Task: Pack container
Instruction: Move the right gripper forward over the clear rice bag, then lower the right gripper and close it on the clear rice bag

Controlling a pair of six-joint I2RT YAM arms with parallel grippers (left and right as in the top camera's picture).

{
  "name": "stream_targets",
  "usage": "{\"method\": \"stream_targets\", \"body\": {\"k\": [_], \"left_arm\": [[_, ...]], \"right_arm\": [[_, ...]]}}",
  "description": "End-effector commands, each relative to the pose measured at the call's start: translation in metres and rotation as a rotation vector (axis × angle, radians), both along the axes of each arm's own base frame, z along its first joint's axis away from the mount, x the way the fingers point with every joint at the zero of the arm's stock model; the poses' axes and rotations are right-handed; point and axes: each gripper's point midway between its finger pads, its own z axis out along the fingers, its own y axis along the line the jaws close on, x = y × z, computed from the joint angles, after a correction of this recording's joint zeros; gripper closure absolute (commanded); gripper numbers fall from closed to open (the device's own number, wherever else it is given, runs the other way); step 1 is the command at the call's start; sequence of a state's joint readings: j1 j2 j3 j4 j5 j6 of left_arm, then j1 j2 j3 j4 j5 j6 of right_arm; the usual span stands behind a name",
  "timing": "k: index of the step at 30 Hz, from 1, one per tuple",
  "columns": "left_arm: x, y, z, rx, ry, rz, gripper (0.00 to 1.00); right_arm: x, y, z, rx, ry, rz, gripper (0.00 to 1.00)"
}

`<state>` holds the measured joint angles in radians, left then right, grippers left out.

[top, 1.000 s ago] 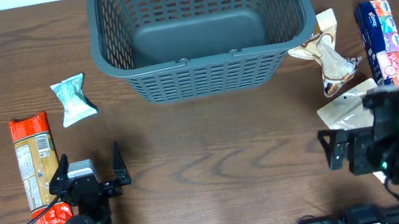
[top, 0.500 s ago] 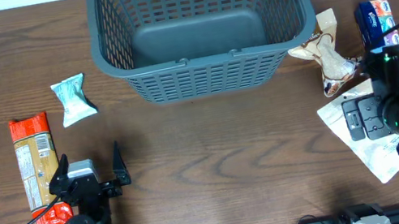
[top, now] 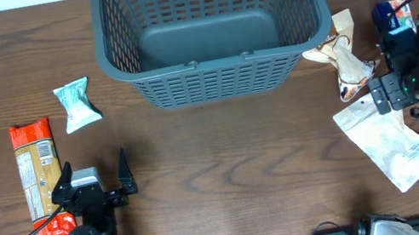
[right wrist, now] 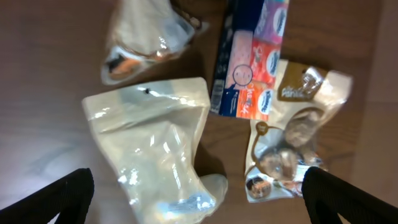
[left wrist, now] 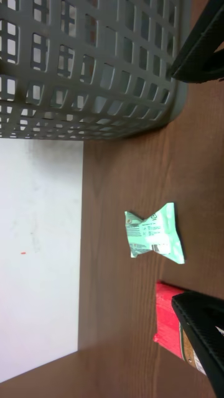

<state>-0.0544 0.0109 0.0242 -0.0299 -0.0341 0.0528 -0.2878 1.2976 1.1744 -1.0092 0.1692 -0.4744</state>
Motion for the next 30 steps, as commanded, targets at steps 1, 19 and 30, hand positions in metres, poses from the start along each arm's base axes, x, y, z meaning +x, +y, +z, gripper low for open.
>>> {"method": "stream_targets", "body": {"k": [1,19,30], "left_arm": [[-0.001,0.005,-0.017,0.013,0.05,0.028,0.01],[-0.001,0.008,-0.017,0.015,0.05,0.045,0.01],[-0.001,0.01,-0.017,0.017,0.05,0.059,0.01]], "right_arm": [[-0.002,-0.005,-0.038,0.081,0.061,0.037,0.01],[-0.013,-0.036,-0.093,0.117,0.209,0.052,0.01],[-0.041,-0.025,-0.118,0.169,0.323,0.076,0.01]]}}
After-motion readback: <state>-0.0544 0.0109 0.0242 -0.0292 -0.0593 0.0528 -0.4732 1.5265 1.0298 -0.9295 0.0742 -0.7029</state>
